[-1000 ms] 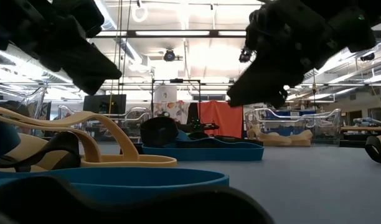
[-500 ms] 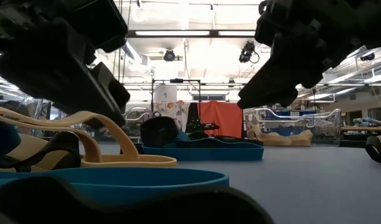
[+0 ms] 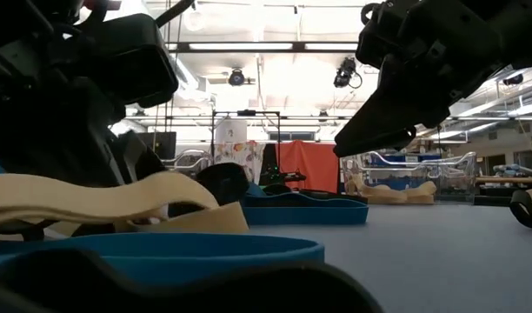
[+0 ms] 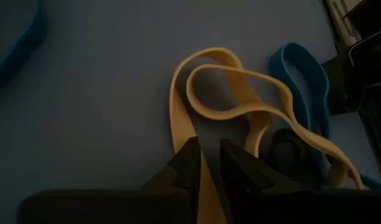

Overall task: Sort rubber bands into baskets
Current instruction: Put the yellow rubber band into the top right transparent bin

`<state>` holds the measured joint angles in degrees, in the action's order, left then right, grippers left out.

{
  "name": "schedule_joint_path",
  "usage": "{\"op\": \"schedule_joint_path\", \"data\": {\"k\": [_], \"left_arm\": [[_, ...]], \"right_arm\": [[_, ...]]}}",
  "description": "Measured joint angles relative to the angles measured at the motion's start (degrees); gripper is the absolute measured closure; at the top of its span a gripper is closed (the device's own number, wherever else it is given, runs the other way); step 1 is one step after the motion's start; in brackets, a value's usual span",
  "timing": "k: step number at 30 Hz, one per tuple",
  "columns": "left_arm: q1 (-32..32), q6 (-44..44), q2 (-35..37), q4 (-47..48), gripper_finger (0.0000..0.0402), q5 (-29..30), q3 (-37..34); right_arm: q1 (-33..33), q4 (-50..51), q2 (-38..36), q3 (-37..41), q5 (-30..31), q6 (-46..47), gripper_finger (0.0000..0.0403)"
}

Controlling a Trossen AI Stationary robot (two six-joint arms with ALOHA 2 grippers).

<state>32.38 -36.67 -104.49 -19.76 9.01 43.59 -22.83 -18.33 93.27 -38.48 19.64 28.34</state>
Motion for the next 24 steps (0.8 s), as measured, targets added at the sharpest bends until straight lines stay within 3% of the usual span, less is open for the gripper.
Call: {"op": "schedule_joint_path", "data": {"k": [5, 10, 14, 20, 24], "left_arm": [[0.0, 1.04, -0.09, 2.97, 0.0334, -0.2, 2.94], [0.0, 1.49, -0.13, 16.2, 0.0324, 0.79, 8.67], [0.0, 1.49, -0.13, 22.53, 0.0289, 3.1, 11.5], [-0.02, 3.05, -0.13, 22.67, 0.0223, 3.79, 11.98], [-0.11, 5.28, -0.13, 21.76, 0.0203, 3.81, 11.99]], "right_arm": [[0.0, 0.0, 0.0, 0.0, 0.39, 0.0, 0.0257], [0.02, 0.02, 0.0, 0.0, 0.37, 0.0, 0.0257], [0.01, 0.02, 0.0, 0.0, 0.37, 0.0, 0.0257], [0.0, 0.15, 0.0, 0.0, 0.33, 0.0, 0.0257], [0.0, 0.19, 0.0, 0.0, 0.24, 0.0, 0.0257]]}}
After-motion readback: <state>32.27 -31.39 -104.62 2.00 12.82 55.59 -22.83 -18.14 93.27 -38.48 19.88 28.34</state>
